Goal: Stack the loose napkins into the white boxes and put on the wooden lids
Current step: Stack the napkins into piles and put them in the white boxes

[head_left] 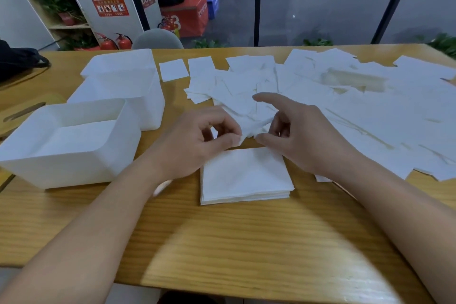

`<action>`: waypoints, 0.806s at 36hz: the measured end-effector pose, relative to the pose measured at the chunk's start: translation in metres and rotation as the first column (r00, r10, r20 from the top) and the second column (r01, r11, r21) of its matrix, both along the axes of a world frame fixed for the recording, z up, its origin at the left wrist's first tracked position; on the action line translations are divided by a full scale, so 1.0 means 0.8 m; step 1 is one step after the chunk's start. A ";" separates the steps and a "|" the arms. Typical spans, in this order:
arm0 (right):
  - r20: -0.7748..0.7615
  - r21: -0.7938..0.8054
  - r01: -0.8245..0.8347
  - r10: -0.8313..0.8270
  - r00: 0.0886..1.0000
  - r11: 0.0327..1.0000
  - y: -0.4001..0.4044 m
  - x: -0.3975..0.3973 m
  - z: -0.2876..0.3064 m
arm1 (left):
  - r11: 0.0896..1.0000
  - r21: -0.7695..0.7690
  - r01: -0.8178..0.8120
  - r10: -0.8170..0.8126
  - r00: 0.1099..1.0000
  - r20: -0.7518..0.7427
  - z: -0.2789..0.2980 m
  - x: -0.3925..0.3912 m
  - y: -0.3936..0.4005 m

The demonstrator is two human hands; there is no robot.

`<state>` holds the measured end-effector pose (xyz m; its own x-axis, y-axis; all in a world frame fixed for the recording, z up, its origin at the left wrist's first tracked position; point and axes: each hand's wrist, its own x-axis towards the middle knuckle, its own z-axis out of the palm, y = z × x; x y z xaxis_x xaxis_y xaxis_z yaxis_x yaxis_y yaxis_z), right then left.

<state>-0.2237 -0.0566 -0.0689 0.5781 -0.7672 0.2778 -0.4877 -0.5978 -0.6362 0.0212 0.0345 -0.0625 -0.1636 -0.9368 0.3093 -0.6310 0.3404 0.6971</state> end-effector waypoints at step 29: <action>0.489 0.162 -0.146 0.049 0.871 0.976 0.022 -0.002 0.028 | 0.984 0.100 -0.147 0.178 0.839 -0.514 -0.004 -0.007 0.007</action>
<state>-0.2253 -0.0388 -0.0469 0.4853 -0.7794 0.3963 -0.0389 -0.4720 -0.8807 0.0159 0.0398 -0.0657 0.1629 -0.9533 0.2544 -0.2143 0.2175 0.9522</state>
